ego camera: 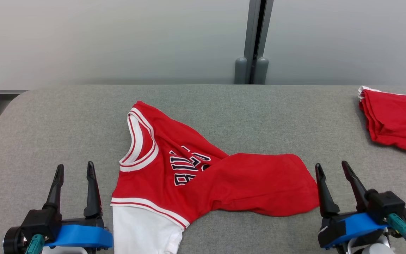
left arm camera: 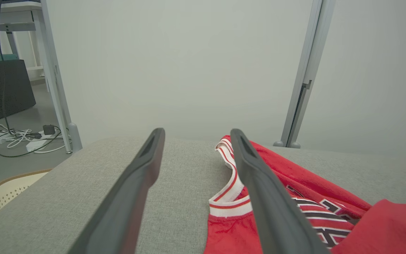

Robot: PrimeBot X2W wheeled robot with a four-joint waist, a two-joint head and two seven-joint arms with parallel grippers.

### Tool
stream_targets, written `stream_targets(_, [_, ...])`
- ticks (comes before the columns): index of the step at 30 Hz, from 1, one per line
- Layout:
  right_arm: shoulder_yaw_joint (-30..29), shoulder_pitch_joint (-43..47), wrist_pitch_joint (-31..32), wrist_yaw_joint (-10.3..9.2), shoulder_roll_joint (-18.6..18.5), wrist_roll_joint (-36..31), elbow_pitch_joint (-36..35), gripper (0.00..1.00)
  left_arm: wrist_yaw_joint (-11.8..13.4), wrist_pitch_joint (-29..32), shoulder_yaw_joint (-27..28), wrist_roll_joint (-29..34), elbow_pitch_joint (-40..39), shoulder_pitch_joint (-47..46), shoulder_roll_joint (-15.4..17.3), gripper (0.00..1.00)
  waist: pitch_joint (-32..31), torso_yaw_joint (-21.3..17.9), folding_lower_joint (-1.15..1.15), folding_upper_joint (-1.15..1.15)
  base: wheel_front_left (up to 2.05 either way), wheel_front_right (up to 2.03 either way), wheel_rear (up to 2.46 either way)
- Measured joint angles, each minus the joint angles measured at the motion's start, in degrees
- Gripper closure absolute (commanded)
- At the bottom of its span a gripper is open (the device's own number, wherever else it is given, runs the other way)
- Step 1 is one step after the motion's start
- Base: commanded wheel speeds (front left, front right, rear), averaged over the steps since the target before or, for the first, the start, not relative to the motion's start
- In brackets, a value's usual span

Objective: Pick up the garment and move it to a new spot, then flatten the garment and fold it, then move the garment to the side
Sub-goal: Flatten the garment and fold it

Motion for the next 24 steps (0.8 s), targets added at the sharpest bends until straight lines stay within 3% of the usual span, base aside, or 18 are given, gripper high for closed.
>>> stream_targets(12, [2.19, -7.56, 8.28, 0.00, -3.37, -2.59, 8.87, 0.00, -0.97, 0.00, 0.52, 0.67, -0.14, -1.26, -0.93, 0.00, 2.45, 1.05, 0.01, 0.00, 0.00, 0.00, 0.00])
stream_targets(24, [3.71, -10.44, 6.87, 0.00, -5.26, -1.67, 22.91, 0.00, -1.26, 0.00, 0.76, 0.65, -0.13, -2.56, -1.52, 0.00, 5.14, 3.01, 0.01, 0.00, 0.00, 0.00, 0.00])
